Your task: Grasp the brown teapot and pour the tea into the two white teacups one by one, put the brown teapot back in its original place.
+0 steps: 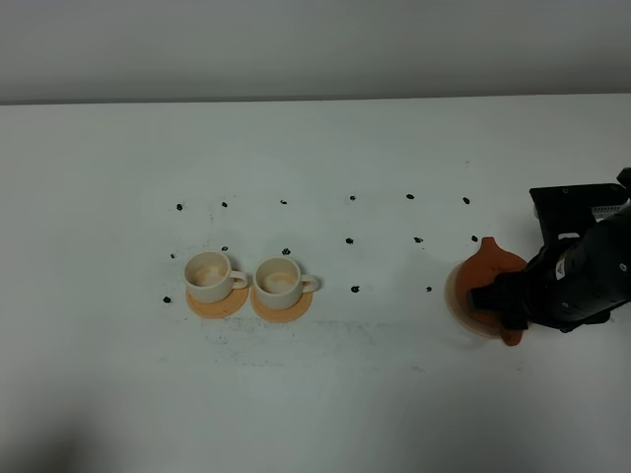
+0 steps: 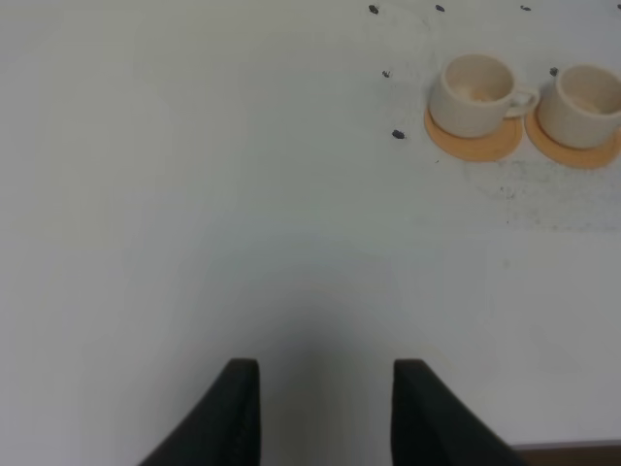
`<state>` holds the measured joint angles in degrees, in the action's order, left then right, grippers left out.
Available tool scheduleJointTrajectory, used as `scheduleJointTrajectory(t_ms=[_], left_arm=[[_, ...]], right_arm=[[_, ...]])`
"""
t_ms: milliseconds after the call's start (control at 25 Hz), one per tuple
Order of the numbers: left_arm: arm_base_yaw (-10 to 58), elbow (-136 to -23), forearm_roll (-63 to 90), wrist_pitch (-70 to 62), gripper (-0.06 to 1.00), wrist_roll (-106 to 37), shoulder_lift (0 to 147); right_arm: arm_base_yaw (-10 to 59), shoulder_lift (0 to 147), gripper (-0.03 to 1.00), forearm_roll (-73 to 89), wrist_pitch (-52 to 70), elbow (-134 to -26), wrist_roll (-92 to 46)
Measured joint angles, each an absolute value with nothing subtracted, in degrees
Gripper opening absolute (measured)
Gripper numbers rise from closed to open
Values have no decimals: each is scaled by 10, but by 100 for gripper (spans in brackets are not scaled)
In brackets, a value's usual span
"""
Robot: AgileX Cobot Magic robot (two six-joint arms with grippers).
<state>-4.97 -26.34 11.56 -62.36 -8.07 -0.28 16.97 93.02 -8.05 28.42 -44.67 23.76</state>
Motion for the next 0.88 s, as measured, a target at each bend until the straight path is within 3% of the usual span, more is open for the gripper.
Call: scheduleJointTrajectory(t_ms=[880], left_arm=[[-50, -263, 116, -624, 31, -81, -3]], right_arm=[[165, 952, 51, -85, 332, -483, 197]])
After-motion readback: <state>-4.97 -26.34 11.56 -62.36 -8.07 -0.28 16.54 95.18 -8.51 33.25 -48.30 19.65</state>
